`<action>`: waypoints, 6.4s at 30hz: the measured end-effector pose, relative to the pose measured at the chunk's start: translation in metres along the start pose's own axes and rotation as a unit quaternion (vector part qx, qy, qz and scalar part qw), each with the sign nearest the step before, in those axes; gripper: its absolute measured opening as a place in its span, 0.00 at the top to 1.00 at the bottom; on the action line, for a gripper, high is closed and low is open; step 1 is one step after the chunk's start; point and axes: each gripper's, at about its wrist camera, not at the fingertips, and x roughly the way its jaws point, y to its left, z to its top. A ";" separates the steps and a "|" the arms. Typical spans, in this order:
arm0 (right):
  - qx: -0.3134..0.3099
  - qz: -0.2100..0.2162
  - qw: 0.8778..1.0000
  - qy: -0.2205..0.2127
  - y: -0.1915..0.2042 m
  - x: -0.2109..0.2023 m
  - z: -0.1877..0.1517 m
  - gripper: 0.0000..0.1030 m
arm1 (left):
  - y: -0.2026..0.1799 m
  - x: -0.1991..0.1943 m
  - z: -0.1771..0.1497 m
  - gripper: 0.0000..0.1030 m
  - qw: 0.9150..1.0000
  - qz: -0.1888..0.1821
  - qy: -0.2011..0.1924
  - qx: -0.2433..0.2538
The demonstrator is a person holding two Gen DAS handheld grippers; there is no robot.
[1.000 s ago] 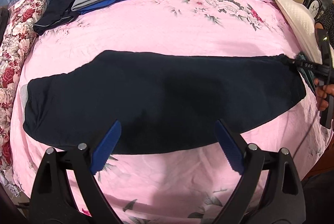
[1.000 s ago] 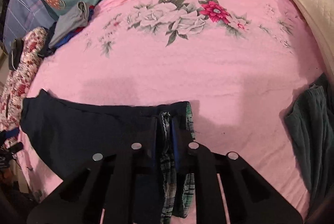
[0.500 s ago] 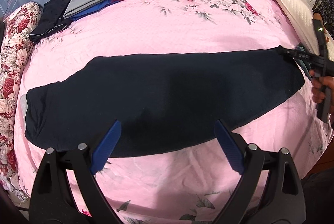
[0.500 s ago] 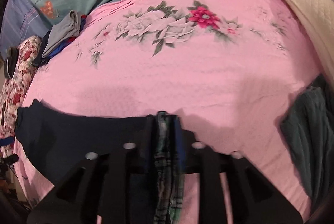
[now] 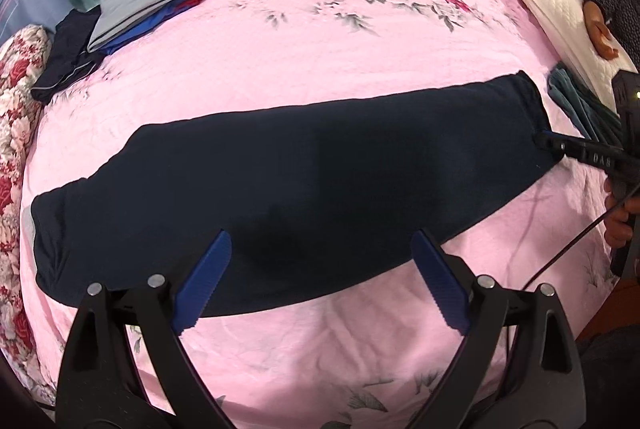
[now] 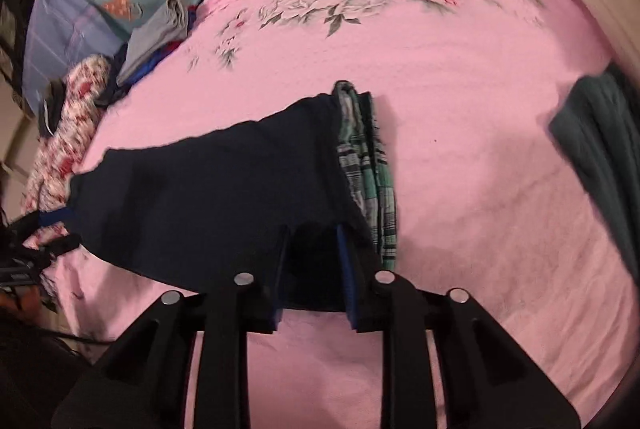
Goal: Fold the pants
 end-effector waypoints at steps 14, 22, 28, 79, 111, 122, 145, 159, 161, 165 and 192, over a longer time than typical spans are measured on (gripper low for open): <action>0.042 -0.032 0.998 -0.014 0.008 -0.031 0.007 0.59 | -0.005 -0.001 0.001 0.05 1.000 0.002 -0.001 0.000; 0.116 -0.036 0.992 -0.028 -0.017 -0.042 -0.017 0.46 | -0.003 0.005 -0.004 0.05 1.000 0.004 0.012 -0.008; 0.156 -0.036 0.987 -0.022 -0.022 -0.029 -0.028 0.46 | -0.007 0.005 -0.006 0.05 1.000 0.005 0.013 -0.002; -0.371 -0.002 0.929 0.017 0.366 0.085 -0.065 0.46 | 0.235 -0.028 -0.116 0.04 0.967 0.051 0.002 -0.250; -0.079 0.042 0.996 -0.002 0.219 0.040 -0.029 0.60 | 0.105 0.063 -0.015 0.05 0.998 -0.046 -0.014 -0.038; -0.067 -0.021 0.997 -0.008 0.214 0.092 0.043 0.59 | 0.117 0.031 -0.032 0.06 0.998 0.009 -0.013 -0.065; -0.232 0.004 0.971 0.062 0.311 0.171 0.045 0.69 | 0.139 0.037 -0.061 0.04 0.990 -0.016 -0.007 -0.141; -0.142 0.066 0.987 0.021 0.267 0.060 0.005 0.58 | 0.137 0.000 0.000 0.26 0.986 -0.110 -0.075 -0.099; -0.151 0.055 0.986 0.040 0.259 0.060 -0.018 0.58 | 0.130 0.019 0.015 0.47 0.988 -0.113 -0.055 -0.086; -0.151 0.024 0.987 0.055 0.244 0.068 -0.049 0.60 | 0.128 0.065 0.022 0.75 0.995 -0.075 -0.005 -0.068; -0.125 0.027 0.990 0.057 0.235 0.065 -0.056 0.59 | 0.130 0.023 -0.055 0.53 0.991 -0.110 -0.013 -0.069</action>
